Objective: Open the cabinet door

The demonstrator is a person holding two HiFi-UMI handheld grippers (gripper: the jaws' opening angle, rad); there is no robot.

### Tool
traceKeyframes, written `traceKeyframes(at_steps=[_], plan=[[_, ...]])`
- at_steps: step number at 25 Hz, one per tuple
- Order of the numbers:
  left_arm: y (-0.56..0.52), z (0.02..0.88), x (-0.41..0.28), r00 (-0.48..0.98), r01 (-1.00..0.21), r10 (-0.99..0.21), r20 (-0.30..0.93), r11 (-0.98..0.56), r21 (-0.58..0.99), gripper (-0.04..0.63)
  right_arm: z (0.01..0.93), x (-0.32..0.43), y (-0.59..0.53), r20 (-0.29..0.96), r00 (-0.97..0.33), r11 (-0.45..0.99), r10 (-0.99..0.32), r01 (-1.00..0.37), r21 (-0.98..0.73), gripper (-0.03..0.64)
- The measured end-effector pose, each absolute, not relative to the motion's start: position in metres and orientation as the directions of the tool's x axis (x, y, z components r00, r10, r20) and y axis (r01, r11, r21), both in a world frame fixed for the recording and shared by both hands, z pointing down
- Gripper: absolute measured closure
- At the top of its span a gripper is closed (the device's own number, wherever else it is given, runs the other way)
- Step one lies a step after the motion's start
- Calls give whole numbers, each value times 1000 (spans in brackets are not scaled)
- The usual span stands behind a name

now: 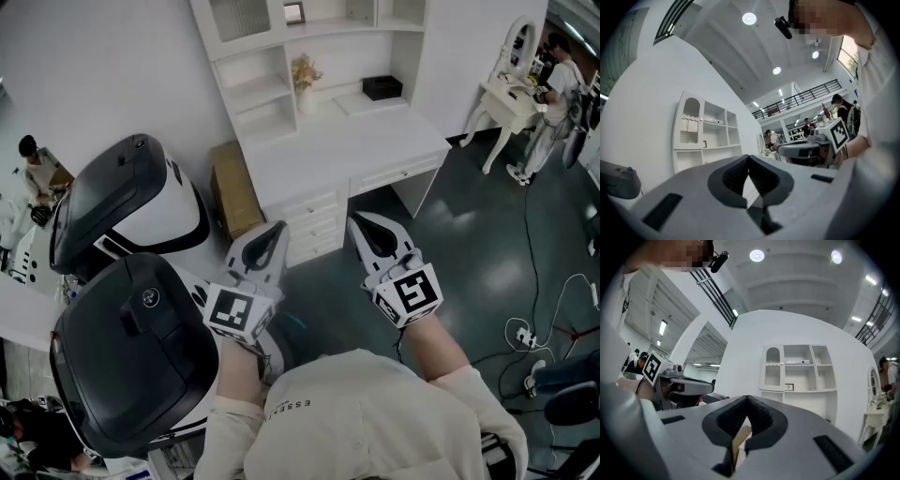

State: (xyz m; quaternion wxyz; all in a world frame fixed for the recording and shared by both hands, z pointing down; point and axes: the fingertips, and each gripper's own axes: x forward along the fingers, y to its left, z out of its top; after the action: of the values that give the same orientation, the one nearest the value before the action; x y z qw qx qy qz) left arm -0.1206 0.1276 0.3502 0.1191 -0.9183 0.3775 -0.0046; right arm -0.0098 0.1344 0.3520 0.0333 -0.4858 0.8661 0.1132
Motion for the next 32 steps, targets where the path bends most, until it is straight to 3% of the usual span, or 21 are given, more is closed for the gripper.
traceKeyframes(at_steps=[15,17,19,32], plan=[[124,354,-116,727,-683,-682,-88,-702,-204,594,357,-7,129,-178,-506,489,-844,-862,131,603],[119,356,-115,723,-686,-685,-94,-694,-219,562,358,-7,128,-183,-497,480,-848,-868,128,603],[110,358,-115,722,-683,-686,-88,-688,-246,344,361,-8,125,-181,-491,475,-852,-871,125,603],[35,382,-126,741,-663,-670,-32,-724,-191,334,373,-10,62,-147,-426,411,-893,-904,123,601]])
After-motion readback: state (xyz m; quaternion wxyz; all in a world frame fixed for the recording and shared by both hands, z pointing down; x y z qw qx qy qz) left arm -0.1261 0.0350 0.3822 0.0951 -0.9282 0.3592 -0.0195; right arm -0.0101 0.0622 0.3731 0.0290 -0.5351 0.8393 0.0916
